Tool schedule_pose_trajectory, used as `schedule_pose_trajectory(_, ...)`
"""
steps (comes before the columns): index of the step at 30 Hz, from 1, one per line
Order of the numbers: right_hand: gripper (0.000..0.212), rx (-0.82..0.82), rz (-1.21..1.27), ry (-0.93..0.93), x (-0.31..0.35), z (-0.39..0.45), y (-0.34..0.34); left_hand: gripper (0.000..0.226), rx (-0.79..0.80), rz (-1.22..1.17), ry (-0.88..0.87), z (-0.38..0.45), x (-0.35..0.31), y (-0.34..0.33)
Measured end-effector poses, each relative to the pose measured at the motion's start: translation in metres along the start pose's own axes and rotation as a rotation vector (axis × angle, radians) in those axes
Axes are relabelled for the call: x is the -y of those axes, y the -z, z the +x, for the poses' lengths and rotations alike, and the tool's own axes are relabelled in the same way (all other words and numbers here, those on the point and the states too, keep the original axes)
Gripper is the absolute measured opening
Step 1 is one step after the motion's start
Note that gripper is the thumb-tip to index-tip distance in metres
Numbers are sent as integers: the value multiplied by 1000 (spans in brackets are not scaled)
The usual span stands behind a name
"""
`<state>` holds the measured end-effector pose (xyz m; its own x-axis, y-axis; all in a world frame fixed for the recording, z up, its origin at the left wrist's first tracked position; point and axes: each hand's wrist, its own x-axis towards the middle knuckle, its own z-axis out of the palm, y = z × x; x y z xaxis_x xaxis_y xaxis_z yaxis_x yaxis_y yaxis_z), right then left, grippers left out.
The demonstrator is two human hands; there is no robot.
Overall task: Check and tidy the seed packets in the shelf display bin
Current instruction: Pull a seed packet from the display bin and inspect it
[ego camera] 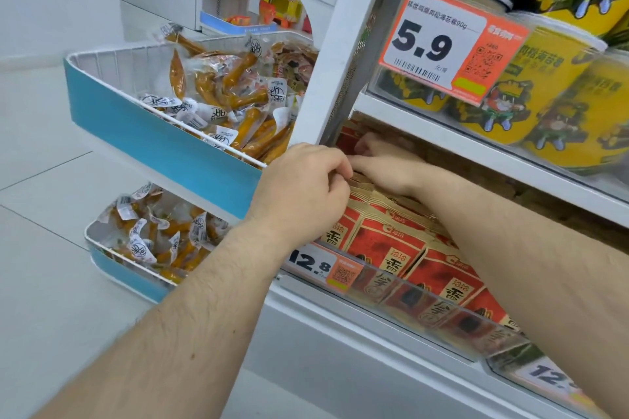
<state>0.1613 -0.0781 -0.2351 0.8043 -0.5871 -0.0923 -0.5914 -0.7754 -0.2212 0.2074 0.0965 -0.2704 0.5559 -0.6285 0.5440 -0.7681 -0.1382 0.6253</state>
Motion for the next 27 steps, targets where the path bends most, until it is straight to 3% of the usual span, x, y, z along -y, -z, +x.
schedule_pose_trajectory(2, 61, -53, 27, -60, 1, 4, -1, 18, 1, -11, 9, 0, 0, 1)
schedule_pose_trajectory(11, 39, 44, -40, -28, 3, 13, 4, 17, 20, -33, 16, -1, 1, 1)
schedule_pose_trajectory(16, 65, -137, 249, -111, -5, 30, -4, 17, 0, -56, 20, -1, 1, 2)
schedule_pose_trajectory(19, 32, -159, 155, -104, -6, 44, -3, 17, -16, -65, 5, 1, -1, 1)
schedule_pose_trajectory(23, 27, -131, -65, -57, 1, 47, -3, 17, -21, -61, 7, 3, 0, 0)
schedule_pose_trajectory(27, 26, -36, -39, -66, 2, 48, 5, 18, -3, -54, 8, 3, 0, 0)
